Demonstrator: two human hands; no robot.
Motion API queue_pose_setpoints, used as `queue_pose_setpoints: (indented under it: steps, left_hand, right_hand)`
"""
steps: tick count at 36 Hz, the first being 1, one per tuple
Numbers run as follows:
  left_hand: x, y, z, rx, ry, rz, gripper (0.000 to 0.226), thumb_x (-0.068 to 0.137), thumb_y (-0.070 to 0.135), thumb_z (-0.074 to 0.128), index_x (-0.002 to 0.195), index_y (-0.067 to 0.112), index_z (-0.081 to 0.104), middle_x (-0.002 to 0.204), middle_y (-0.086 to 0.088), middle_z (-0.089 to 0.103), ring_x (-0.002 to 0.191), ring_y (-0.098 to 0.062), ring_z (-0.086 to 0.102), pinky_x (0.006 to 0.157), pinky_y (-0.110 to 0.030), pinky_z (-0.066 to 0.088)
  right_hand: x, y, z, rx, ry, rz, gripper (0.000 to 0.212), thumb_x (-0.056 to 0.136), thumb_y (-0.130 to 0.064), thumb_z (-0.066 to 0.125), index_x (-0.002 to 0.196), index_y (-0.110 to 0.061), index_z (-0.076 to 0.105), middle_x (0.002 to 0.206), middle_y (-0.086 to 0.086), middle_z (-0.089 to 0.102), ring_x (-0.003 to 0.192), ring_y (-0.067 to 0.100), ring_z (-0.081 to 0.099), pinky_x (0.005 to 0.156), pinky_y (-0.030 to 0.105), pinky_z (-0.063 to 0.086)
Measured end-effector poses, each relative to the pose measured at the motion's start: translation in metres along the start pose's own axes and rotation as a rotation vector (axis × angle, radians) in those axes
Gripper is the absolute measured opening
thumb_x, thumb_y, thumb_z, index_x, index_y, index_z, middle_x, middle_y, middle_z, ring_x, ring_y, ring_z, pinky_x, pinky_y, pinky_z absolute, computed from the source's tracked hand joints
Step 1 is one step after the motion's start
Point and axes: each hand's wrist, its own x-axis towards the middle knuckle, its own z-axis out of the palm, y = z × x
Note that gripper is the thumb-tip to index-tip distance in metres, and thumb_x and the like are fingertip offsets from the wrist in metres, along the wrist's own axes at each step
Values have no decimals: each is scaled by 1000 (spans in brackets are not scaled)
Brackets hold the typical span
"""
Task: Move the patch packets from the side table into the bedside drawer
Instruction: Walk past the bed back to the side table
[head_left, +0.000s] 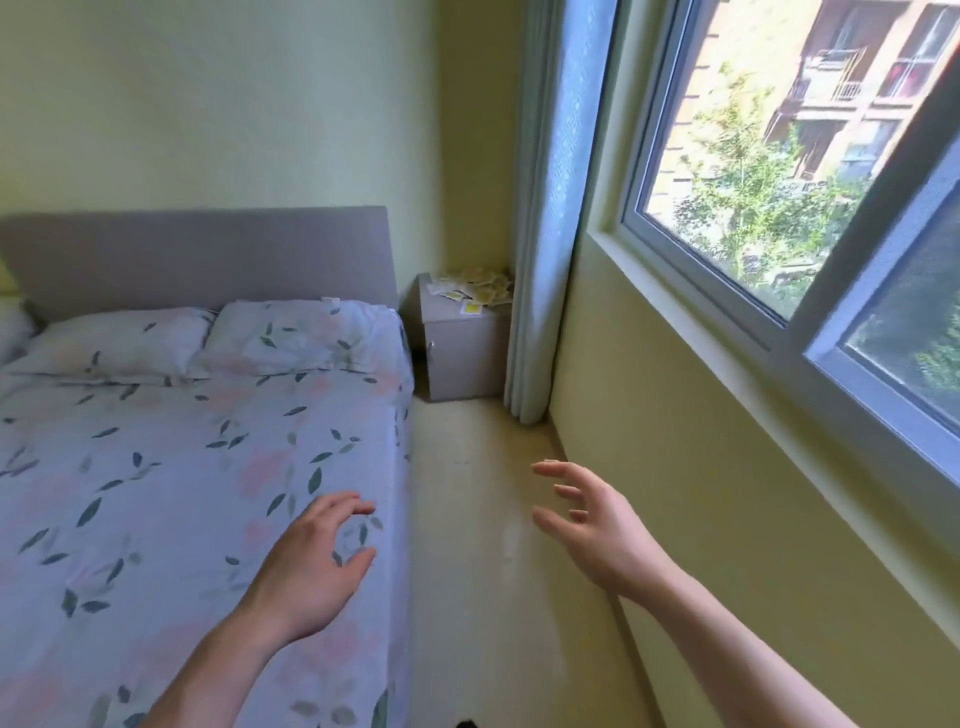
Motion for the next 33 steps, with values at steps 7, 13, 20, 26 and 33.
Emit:
queue_pose_setpoints:
  steps: [7,13,20,26,33]
  left_hand:
    - [152,30,-18,8,9,92,37,93,31,65,129,36,56,142,20,41,132,-6,45,104,-21,35]
    - [270,60,-24,-19,-11,160,35,92,31,65,126,36,58,133,26,40,124,0,46,99,-15,31]
    - [410,69,-15,3,-3,165,35,90,28,67,124,32,60,128,26,43,122,3,47,98,-10,28]
    - [513,68,-19,17,-6,74,34,91,29,67,124,34,59,132,26,44,123,1,48,97,-10,30]
    - [614,46,-36,-31,79,-28,32,91,31,67,121,37,57,132,25,43,122,1,48,103,-21,37]
  right_hand:
    - [135,3,-30,39,38,3,40,89,-28,72,125,-42,59,129,-23,60,122,-1,55,103,30,49]
    - [239,16,-47,32,17,17,42,89,-30,71,127,-42,58,130,-23,59,122,-1,55,102,26,49]
    - [382,46,-63,40,-20,22,42,89,-30,71,127,-40,58,128,-22,60,120,-3,55,97,18,46]
    - [510,57,-80,43,-86,27,43,88,-31,71,128,-40,58,129,-22,59,121,-1,55,102,25,48]
    - [657,42,-73,-18,-223,39,46,87,-32,70,130,-41,57,126,-18,59,119,1,55,101,22,45]
